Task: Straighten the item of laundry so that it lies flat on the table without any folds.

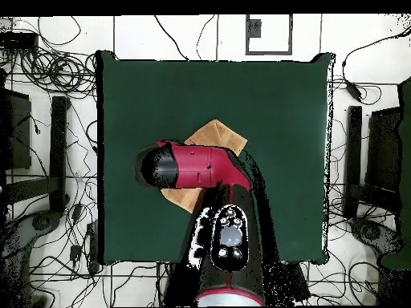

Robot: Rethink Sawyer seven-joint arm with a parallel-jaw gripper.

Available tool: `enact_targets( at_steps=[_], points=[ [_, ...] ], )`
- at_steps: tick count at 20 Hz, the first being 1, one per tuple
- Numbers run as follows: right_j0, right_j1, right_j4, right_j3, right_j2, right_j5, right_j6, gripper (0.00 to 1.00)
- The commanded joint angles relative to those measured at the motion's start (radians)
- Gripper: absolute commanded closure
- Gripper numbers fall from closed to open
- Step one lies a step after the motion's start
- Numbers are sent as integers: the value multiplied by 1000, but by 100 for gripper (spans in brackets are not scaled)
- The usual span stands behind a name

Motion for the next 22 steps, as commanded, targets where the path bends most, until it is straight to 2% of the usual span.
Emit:
enact_targets(
  at_steps=[1,9,22],
  points=[
    [-43,-34,-61,124,156,31,-101,100],
    [-132,-55,-175,217,226,-88,-141,100],
    [-259,-91,-392,298,329,-168,-165,100]
  ],
)
